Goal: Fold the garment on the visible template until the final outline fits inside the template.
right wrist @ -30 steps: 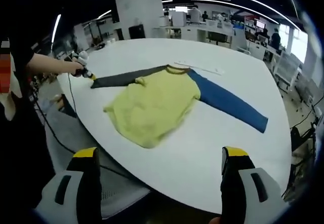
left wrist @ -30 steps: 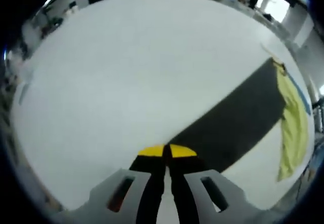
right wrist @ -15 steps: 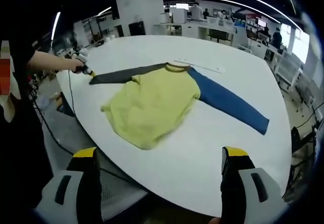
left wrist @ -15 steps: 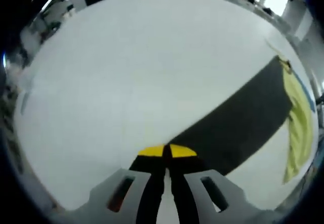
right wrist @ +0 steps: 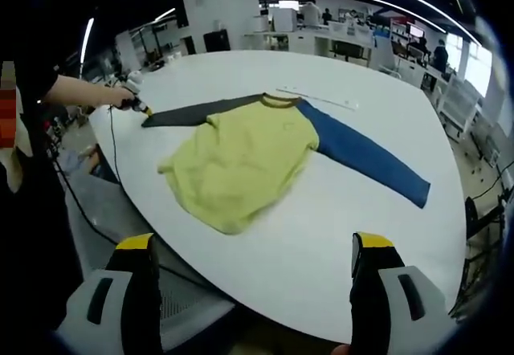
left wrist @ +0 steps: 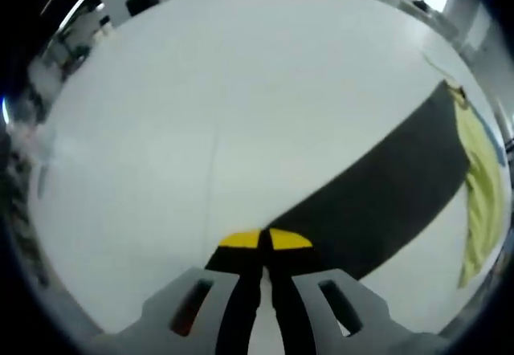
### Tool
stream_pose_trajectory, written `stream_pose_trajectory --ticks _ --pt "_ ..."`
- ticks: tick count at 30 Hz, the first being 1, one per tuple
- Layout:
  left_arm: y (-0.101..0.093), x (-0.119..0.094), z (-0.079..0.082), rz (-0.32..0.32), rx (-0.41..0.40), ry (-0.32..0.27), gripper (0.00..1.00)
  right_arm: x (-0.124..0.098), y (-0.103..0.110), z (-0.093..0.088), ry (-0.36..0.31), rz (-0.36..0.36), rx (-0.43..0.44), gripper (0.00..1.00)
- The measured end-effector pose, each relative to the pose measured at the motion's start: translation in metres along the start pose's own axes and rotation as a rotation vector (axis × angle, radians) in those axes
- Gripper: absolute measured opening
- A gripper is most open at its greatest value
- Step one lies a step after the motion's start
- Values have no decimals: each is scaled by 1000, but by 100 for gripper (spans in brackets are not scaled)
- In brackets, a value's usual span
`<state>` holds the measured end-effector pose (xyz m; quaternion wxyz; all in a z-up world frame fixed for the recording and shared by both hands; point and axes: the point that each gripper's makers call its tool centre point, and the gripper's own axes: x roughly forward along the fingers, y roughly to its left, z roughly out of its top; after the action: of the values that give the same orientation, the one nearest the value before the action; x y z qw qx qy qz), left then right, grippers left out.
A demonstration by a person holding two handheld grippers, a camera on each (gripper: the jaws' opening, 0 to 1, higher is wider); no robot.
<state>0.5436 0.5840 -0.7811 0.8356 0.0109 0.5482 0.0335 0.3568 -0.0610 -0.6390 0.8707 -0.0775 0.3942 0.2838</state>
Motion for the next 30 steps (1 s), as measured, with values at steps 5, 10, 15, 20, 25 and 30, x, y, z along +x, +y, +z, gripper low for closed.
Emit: stream_pose_trajectory --ticks 5,10,15,20,25,30 --pt "2 3 4 -2 11 6 0 3 0 0 7 3 3 100" --pt "4 4 7 -4 19 9 0 6 -1 0 10 5 4 100" --pt "3 4 8 -4 28 14 0 9 -1 0 8 7 8 100" --pt "5 6 9 -7 37 23 0 10 -1 -1 9 8 14 100" --pt "5 6 10 -5 39 25 0 10 -1 -2 7 6 20 100" --pt "4 5 10 -5 40 26 0 10 -1 -2 6 3 23 100"
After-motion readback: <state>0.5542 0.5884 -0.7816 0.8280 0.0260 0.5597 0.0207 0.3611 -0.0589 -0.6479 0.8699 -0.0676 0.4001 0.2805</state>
